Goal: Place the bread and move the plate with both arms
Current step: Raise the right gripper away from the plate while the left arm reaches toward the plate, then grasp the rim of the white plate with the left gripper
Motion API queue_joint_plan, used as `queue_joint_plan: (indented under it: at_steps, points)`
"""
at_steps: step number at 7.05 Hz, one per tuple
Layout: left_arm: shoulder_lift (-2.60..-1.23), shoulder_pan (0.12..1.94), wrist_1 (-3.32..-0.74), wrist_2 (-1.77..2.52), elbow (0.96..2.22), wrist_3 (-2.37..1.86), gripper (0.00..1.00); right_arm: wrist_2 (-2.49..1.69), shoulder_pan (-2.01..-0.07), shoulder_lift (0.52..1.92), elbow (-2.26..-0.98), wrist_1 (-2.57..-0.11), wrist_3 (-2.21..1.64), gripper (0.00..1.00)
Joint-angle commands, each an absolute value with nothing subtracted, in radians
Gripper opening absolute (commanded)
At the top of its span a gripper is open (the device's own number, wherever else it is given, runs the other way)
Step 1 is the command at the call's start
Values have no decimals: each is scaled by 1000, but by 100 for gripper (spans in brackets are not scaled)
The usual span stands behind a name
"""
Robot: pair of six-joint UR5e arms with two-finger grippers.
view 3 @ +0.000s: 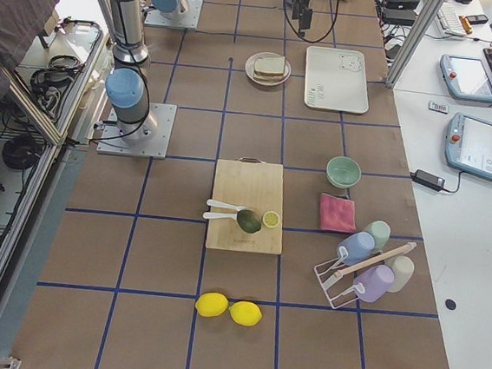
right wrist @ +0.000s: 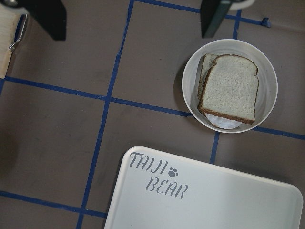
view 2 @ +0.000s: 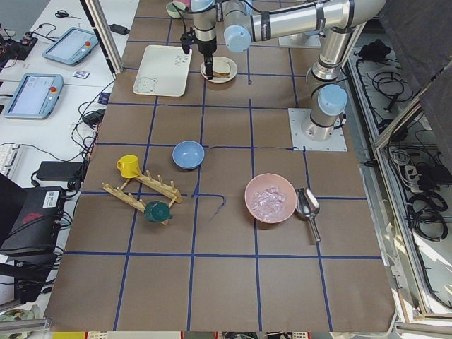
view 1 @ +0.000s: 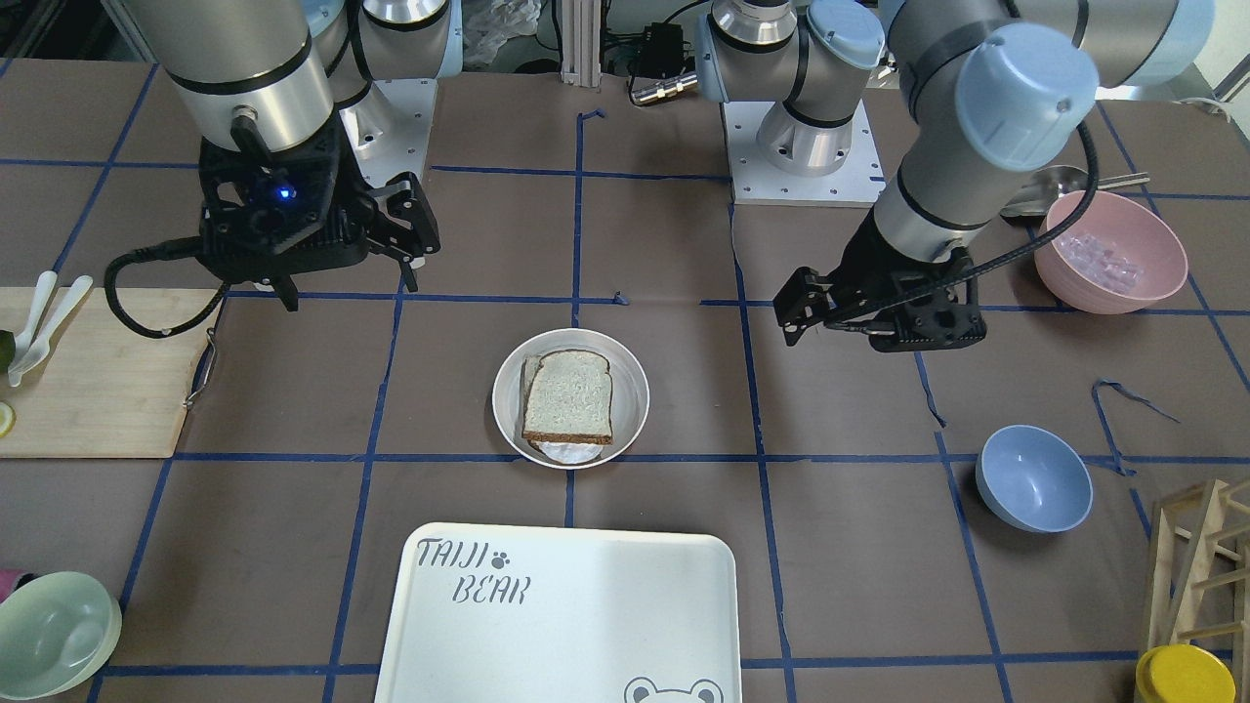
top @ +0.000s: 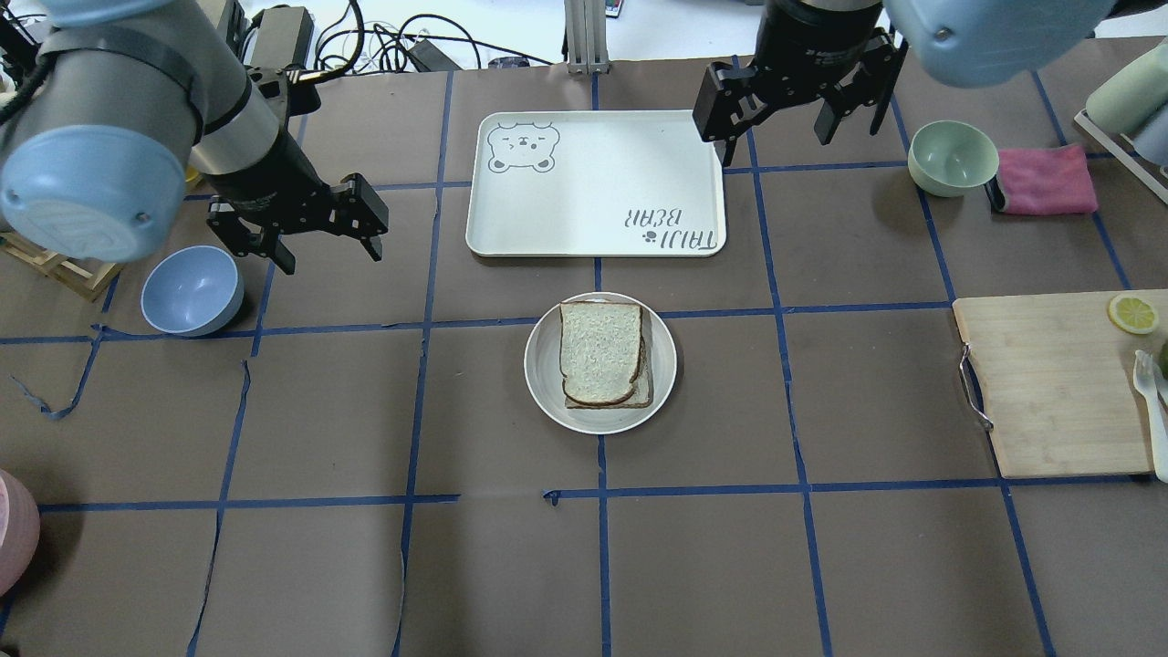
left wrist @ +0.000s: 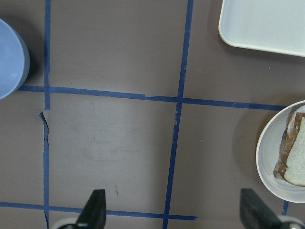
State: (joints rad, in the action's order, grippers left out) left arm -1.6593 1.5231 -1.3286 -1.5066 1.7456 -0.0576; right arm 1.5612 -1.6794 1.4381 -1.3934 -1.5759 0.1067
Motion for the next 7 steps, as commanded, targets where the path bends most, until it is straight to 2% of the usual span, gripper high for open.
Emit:
queue_joint_plan:
  at_steps: [1,2,3,4,7]
  points:
    - [-1724,1612,-1020,-1473,1895,-147,100,1559,-1626,1482,-1477,-1583,132,100]
    - [-1755,1633,-988,-1470,1914,-150,100,1555,-1618,1502,-1486,-1595,135,100]
    - [-1788,1655,-989,-1412,1916,-152,87,1565,-1617,1506,-1483,-1597,137,100]
    - [-1827,1667,-977,-1407,1916,-152,83,1566,-1614,1515,-1488,-1597,127,100]
    - [-1907,1716,-911,-1405,1919,-189,83,1560,-1609,1517,-1489,-1594,133,100]
